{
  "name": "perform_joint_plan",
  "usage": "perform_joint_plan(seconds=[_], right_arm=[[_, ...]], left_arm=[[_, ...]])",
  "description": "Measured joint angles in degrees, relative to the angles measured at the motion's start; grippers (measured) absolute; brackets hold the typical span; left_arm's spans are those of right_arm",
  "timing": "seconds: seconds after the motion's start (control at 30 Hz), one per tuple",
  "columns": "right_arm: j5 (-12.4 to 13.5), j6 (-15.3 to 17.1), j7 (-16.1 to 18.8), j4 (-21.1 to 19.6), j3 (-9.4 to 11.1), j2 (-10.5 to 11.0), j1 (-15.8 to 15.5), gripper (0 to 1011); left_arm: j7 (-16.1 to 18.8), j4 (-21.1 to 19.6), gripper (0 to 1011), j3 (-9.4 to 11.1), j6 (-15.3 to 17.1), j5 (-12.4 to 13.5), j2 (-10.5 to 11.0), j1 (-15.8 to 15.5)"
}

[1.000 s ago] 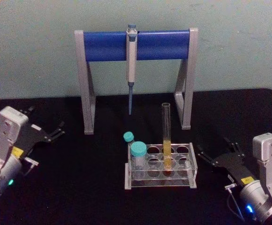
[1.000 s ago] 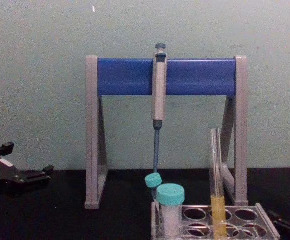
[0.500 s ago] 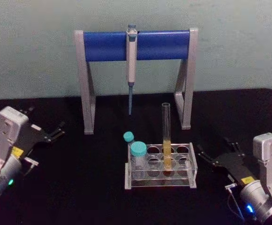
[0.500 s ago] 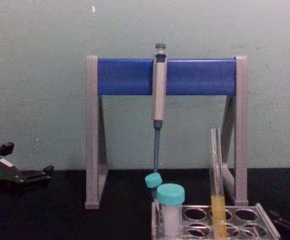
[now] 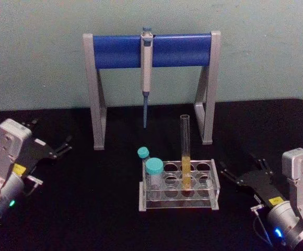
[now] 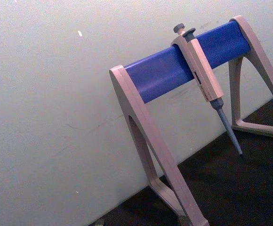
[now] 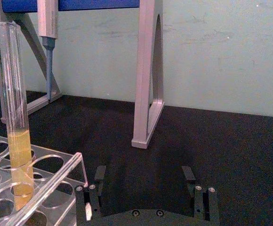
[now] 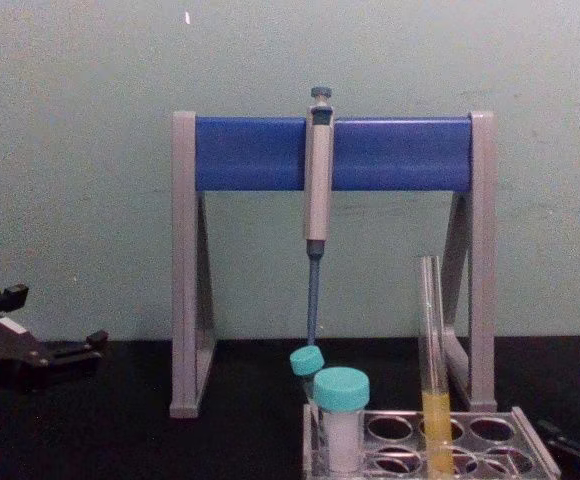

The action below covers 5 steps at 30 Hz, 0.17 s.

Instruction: Pick up the test tube from the test tube rack, shake it, then place it back into the test tube rack.

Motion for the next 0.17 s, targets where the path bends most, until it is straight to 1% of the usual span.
perform_joint_plan(seconds=[0.17], right_arm=[[0.0,0.0,0.0,0.0,0.0,0.0,0.0,1000]], left_arm=[[0.0,0.0,1010,0.0,0.0,0.0,0.0,0.0]])
